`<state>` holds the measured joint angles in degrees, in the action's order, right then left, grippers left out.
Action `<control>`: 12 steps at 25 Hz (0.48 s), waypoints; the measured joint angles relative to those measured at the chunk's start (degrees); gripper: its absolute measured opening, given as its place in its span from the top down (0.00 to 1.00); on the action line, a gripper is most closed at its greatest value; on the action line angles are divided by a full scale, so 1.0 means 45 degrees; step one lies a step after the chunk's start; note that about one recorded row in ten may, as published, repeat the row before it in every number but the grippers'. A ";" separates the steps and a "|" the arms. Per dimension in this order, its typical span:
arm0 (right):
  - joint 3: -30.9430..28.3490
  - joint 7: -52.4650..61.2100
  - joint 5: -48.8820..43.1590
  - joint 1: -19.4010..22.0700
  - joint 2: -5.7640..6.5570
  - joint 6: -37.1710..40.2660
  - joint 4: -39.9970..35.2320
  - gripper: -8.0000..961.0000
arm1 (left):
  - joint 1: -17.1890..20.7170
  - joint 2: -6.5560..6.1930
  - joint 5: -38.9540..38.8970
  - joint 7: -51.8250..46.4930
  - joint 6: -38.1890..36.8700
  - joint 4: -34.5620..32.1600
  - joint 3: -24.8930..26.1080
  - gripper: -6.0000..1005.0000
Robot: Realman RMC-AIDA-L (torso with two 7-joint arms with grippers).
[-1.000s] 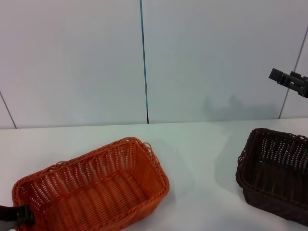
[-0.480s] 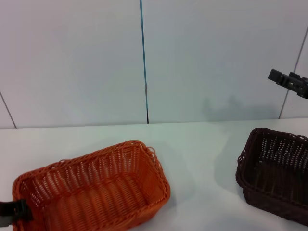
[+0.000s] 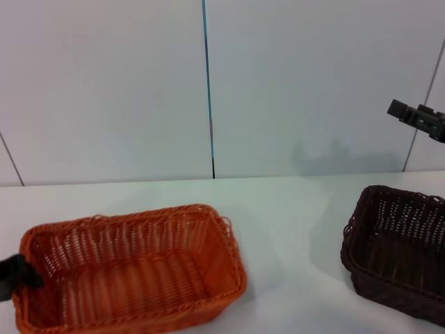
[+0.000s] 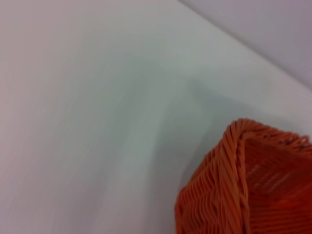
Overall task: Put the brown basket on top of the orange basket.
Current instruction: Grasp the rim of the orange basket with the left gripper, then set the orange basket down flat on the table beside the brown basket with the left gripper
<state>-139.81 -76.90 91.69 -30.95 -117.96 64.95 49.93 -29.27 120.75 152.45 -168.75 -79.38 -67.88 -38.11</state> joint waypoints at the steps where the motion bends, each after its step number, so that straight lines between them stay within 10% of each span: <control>1: -0.0006 0.0000 0.0004 0.0000 0.0001 0.0000 -0.0001 0.06 | 0.0000 -0.0126 -0.0436 0.0002 -0.0070 0.0130 0.0110 0.83; 12: -0.0006 0.0066 0.0015 -0.0017 -0.0011 0.0000 -0.0003 0.06 | 0.0158 -0.0976 -0.3097 0.0305 -0.0642 0.0626 0.0754 0.83</control>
<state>-139.83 -76.60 91.76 -31.03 -118.01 64.95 49.92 -28.56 116.35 138.51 -167.38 -82.27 -65.07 -34.72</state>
